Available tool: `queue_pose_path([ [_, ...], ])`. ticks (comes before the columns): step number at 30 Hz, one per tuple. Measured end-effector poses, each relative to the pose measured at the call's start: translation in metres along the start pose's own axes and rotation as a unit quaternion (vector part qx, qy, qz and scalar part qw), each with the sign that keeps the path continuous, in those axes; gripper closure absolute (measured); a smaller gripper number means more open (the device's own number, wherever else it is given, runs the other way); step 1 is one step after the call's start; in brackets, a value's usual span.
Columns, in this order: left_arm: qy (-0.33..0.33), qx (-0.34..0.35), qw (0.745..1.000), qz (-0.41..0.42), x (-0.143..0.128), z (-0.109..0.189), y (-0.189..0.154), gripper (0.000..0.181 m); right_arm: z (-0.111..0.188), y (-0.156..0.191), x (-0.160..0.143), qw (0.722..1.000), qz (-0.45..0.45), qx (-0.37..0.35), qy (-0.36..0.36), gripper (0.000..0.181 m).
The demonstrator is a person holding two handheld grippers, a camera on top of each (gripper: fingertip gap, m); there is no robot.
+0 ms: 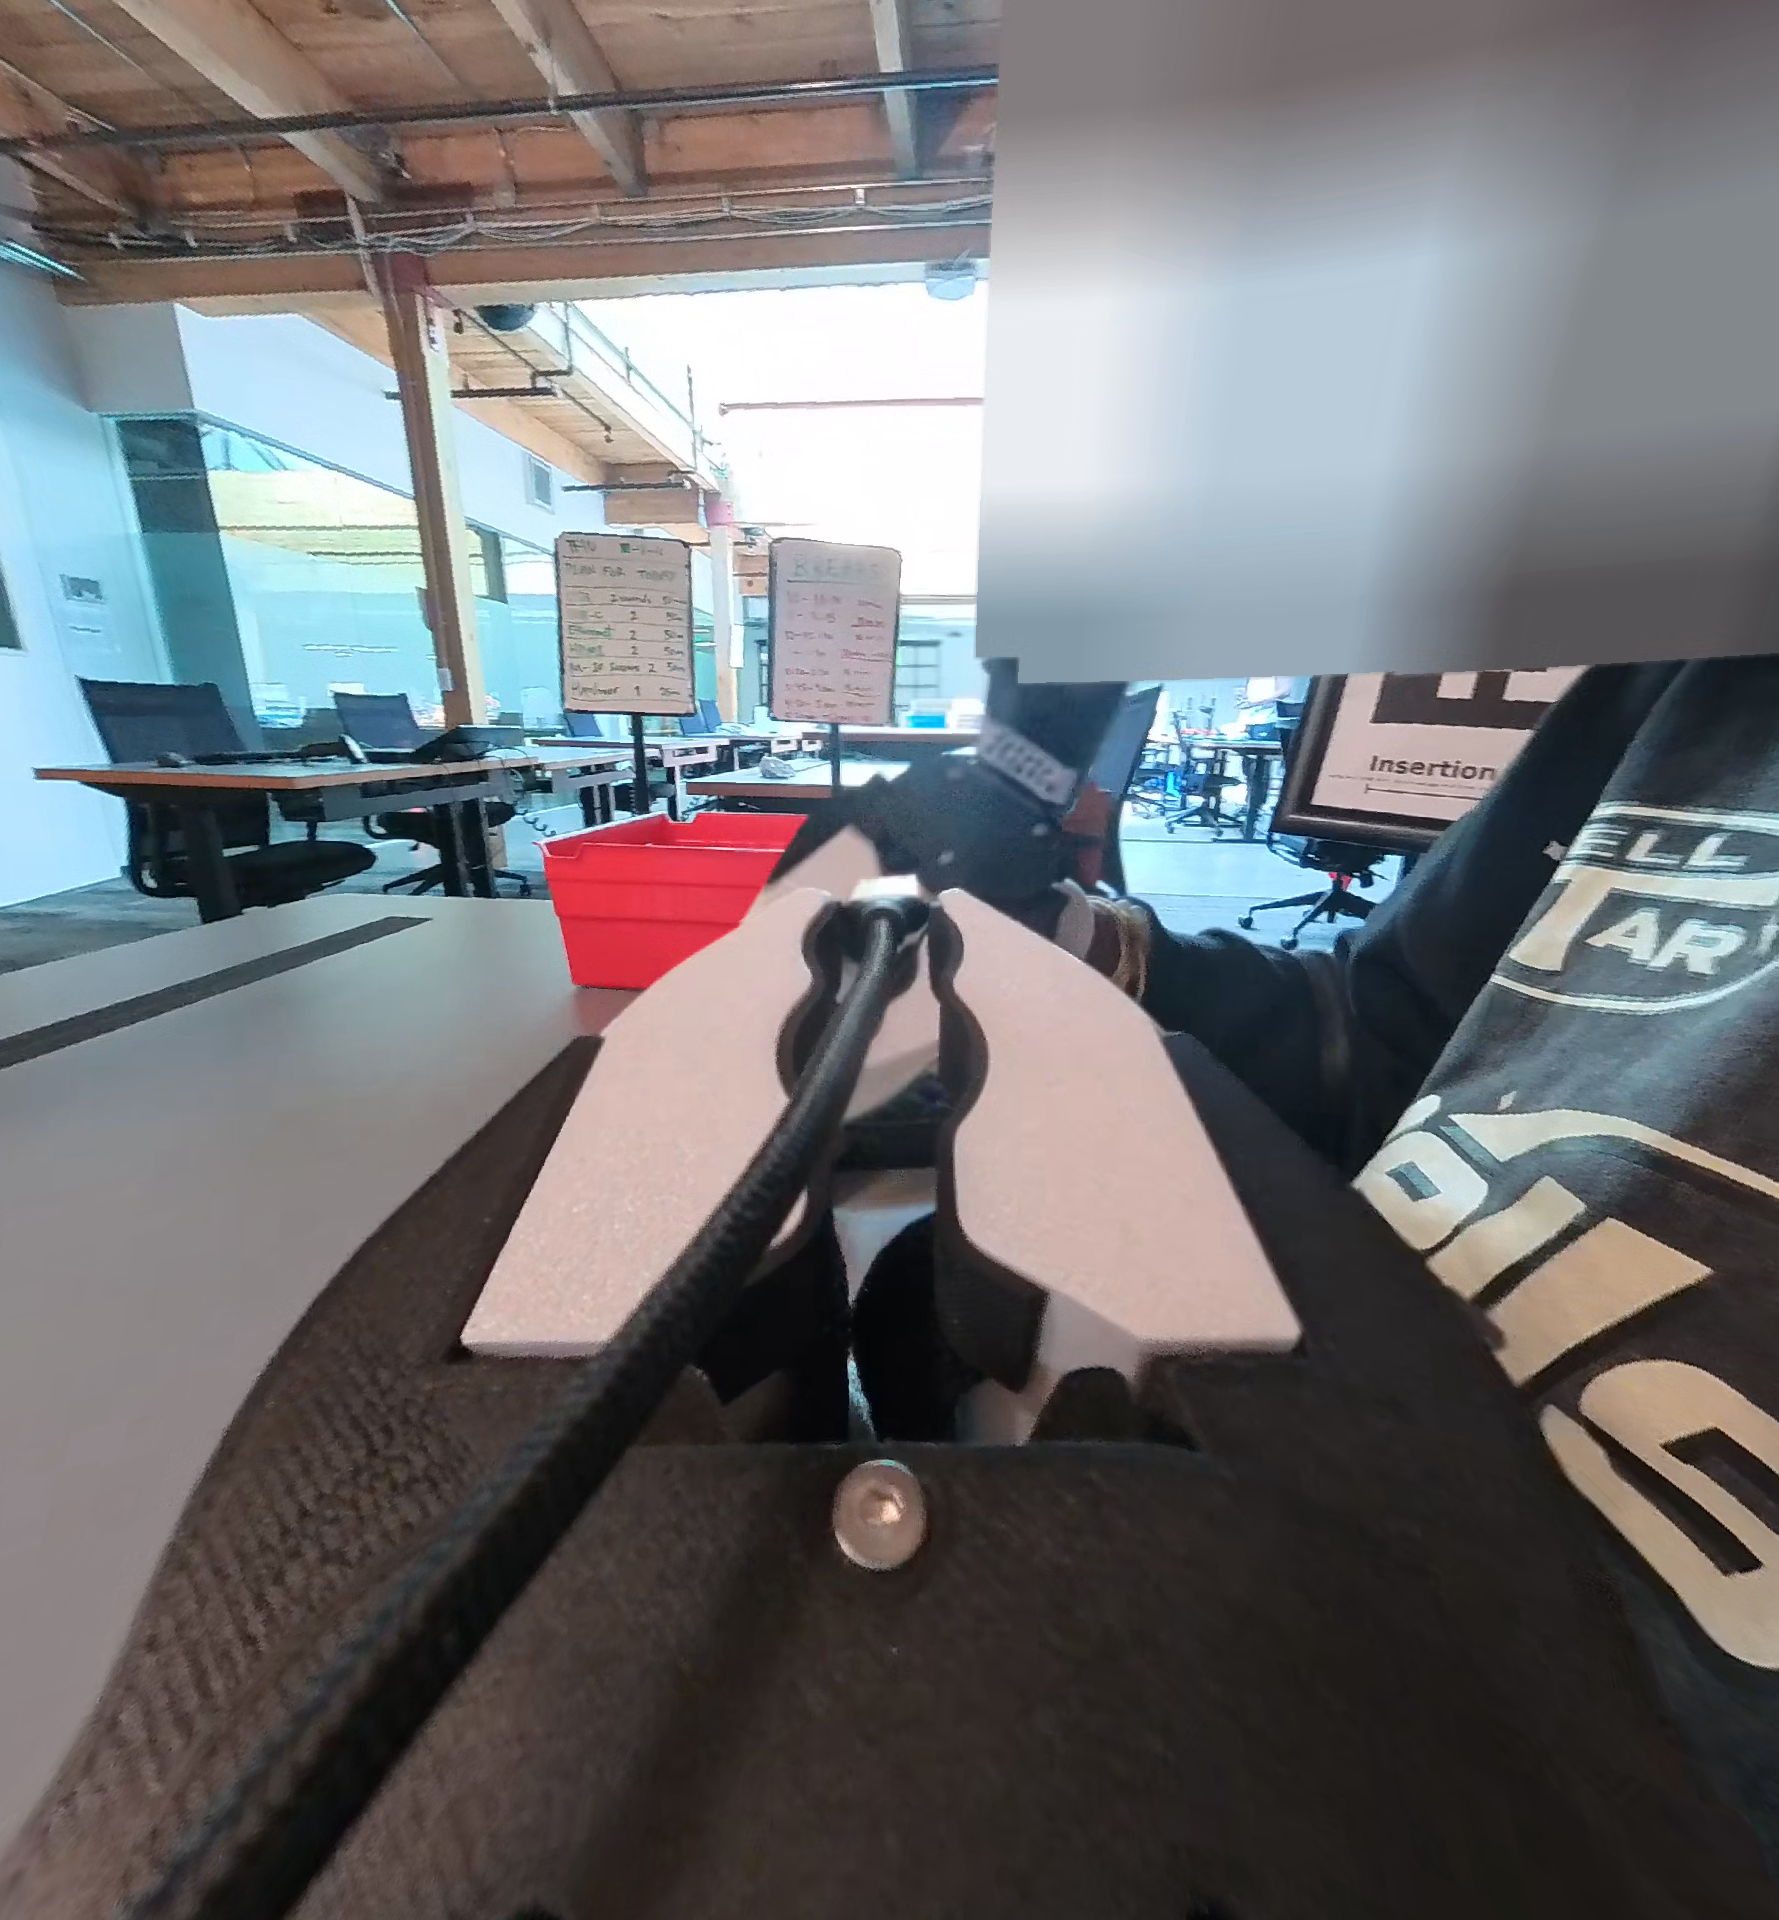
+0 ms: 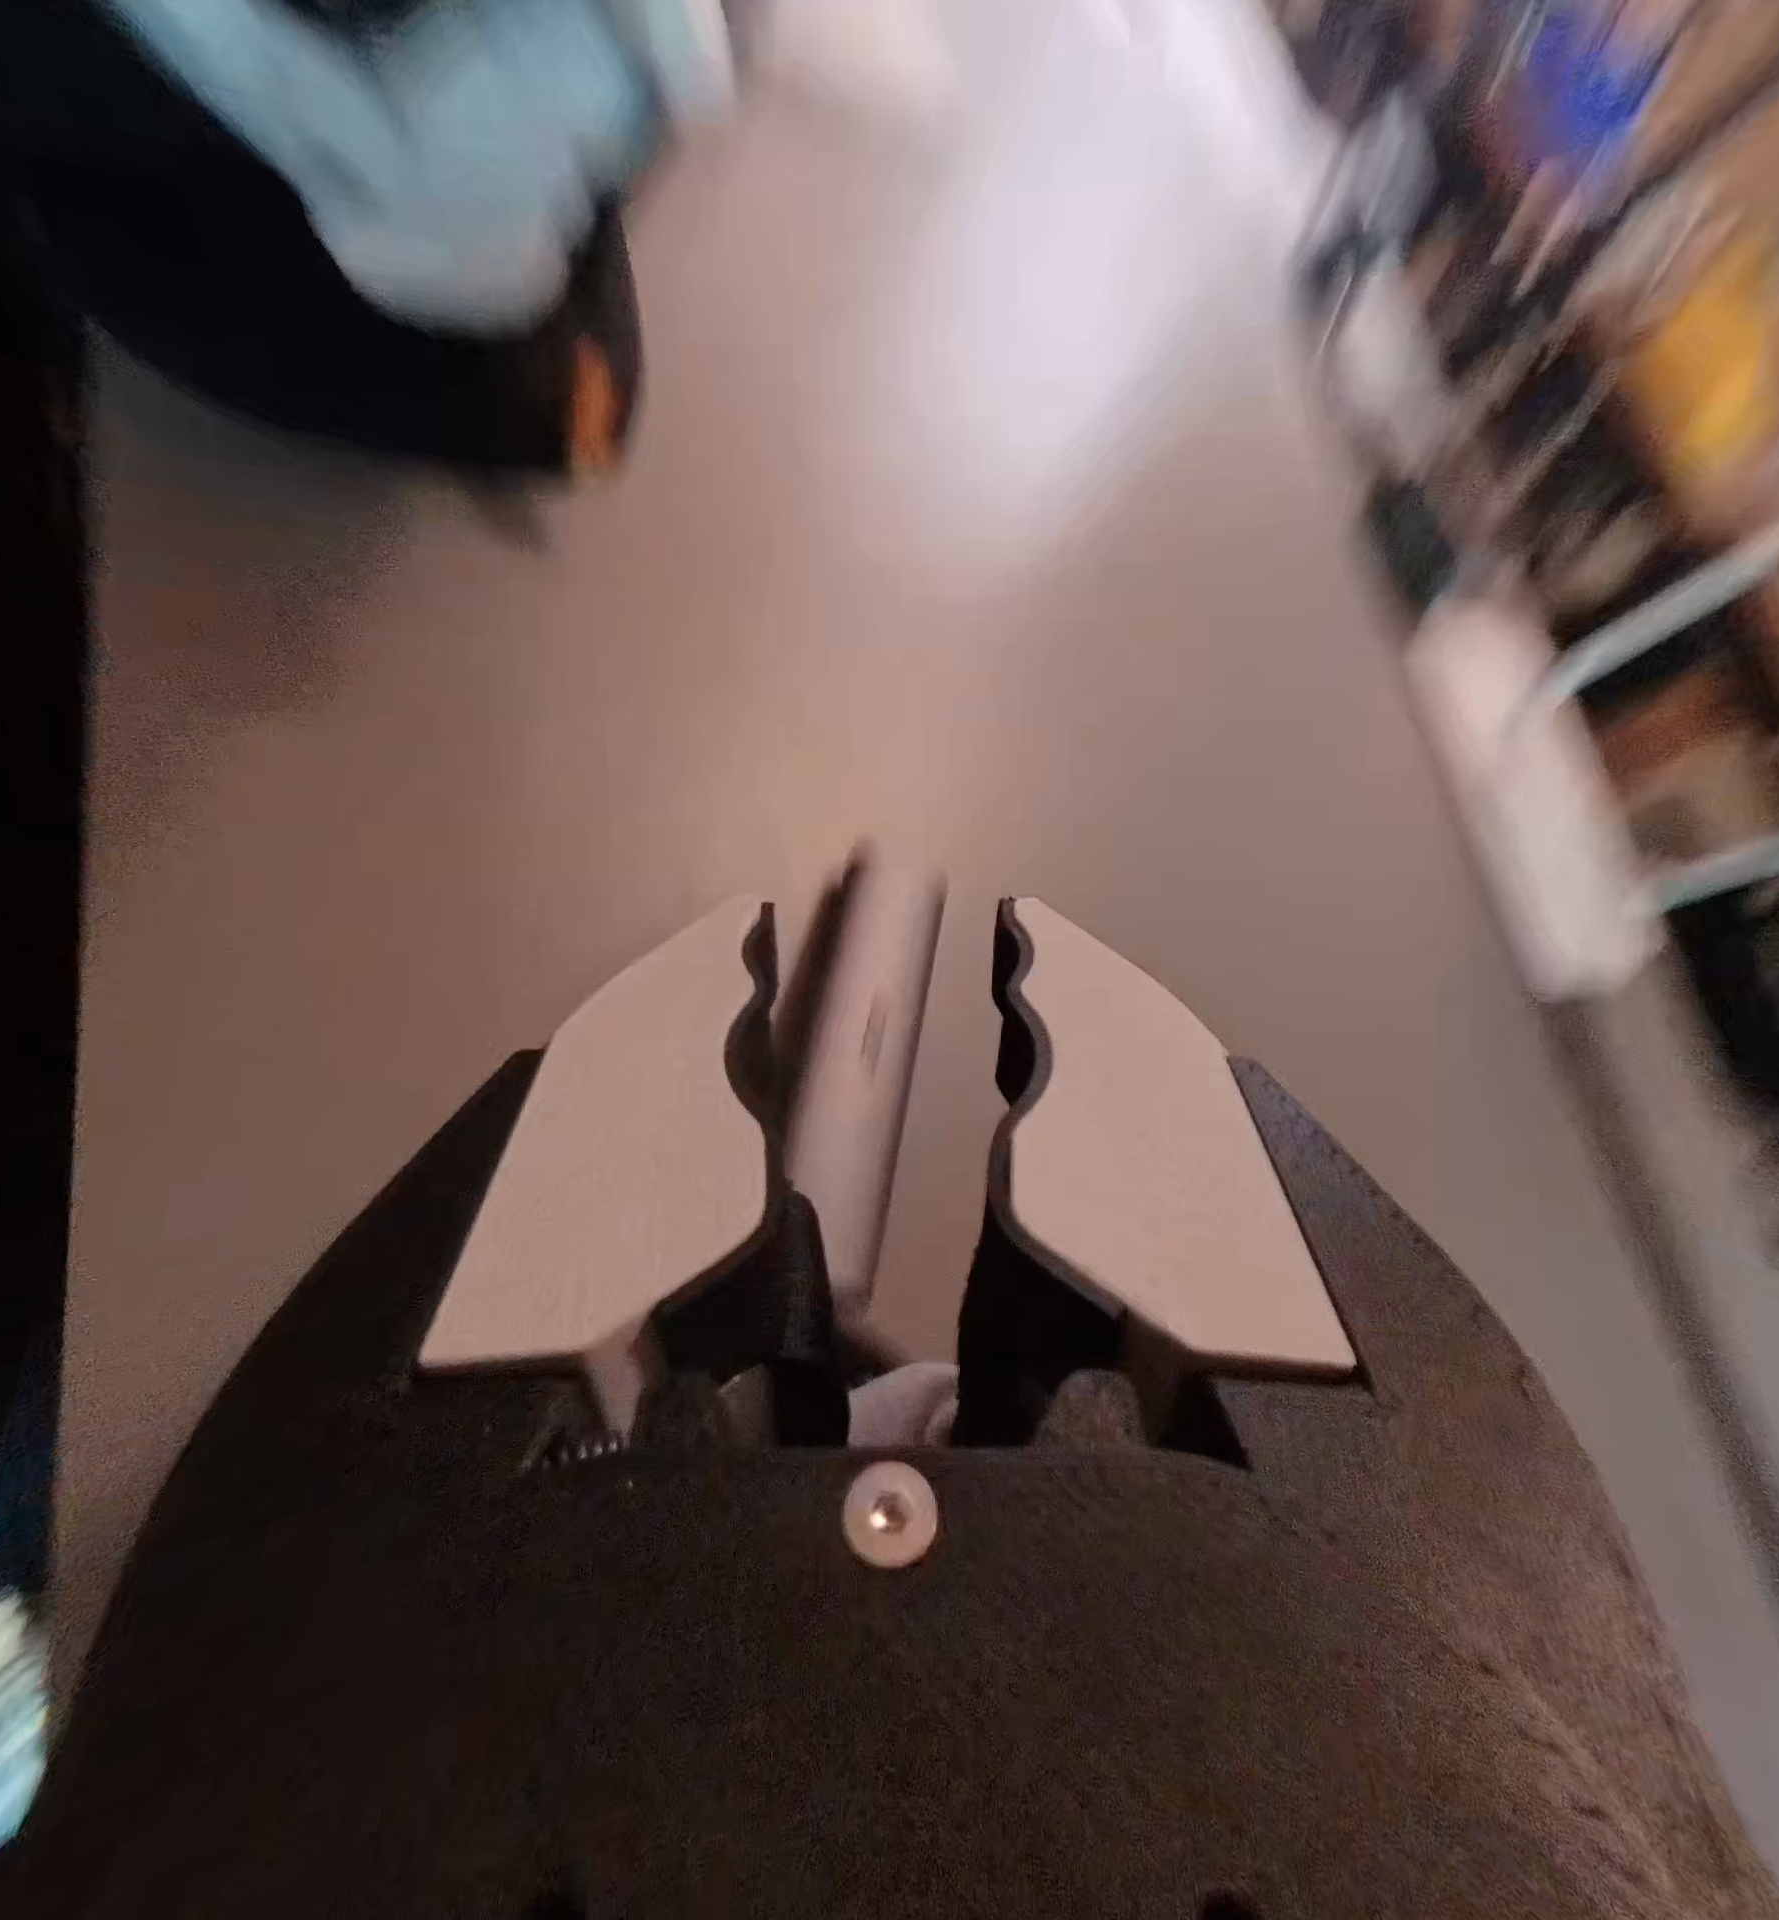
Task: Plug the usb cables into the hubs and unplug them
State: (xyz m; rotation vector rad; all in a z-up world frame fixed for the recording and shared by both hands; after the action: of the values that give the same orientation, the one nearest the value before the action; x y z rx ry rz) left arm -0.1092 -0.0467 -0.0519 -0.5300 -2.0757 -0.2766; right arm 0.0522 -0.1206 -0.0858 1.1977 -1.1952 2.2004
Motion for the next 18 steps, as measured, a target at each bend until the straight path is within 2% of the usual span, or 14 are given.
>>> queue_pose_path([
  [2, 0.004, -0.023, 1.0, 0.012, -0.002, -0.002, -0.005, 0.166, 0.006, 0.013, 0.041, 0.98, 0.115, -0.021, -0.163, 0.141],
  [4, 0.008, -0.057, 0.998, 0.036, -0.004, -0.005, -0.012, 0.166, 0.014, 0.03, 0.068, 0.931, 0.228, -0.061, -0.277, 0.152],
  [5, 0.01, -0.076, 0.996, 0.052, -0.005, -0.006, -0.015, 0.166, 0.014, 0.037, 0.073, 0.916, 0.269, -0.075, -0.289, 0.157],
  [6, 0.015, -0.091, 0.993, 0.067, -0.007, -0.007, -0.019, 0.166, 0.011, 0.041, 0.075, 0.911, 0.29, -0.077, -0.282, 0.158],
  [11, 0.027, -0.111, 0.989, 0.092, -0.012, -0.011, -0.024, 0.166, -0.001, 0.058, 0.08, 0.898, 0.317, -0.066, -0.299, 0.154],
  [14, 0.038, -0.128, 0.986, 0.095, -0.014, -0.012, -0.028, 0.166, -0.007, 0.059, 0.078, 0.895, 0.334, -0.085, -0.282, 0.171],
  [15, 0.038, -0.133, 0.986, 0.09, -0.014, -0.012, -0.029, 0.166, -0.006, 0.059, 0.079, 0.901, 0.312, -0.076, -0.291, 0.175],
  [17, 0.035, -0.136, 0.988, 0.061, -0.013, -0.013, -0.032, 0.16, -0.004, 0.056, 0.081, 0.928, 0.211, -0.037, -0.306, 0.175],
  [18, 0.038, -0.127, 0.991, 0.032, -0.014, -0.014, -0.032, 0.148, -0.002, 0.053, 0.083, 0.937, 0.138, -0.008, -0.32, 0.175],
])
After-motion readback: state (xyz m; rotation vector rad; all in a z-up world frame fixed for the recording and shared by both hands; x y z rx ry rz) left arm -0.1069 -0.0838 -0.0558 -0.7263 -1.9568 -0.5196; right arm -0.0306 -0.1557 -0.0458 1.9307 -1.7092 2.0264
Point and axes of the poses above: each gripper's, where its closed fingertips meet, z back along the fingers, x out of its top, y = z × x across the jaws, the point moved 6 cm from there along z, back along the fingers, and after that the axes turned 15 degrees about -y, right-handed, at the moved point
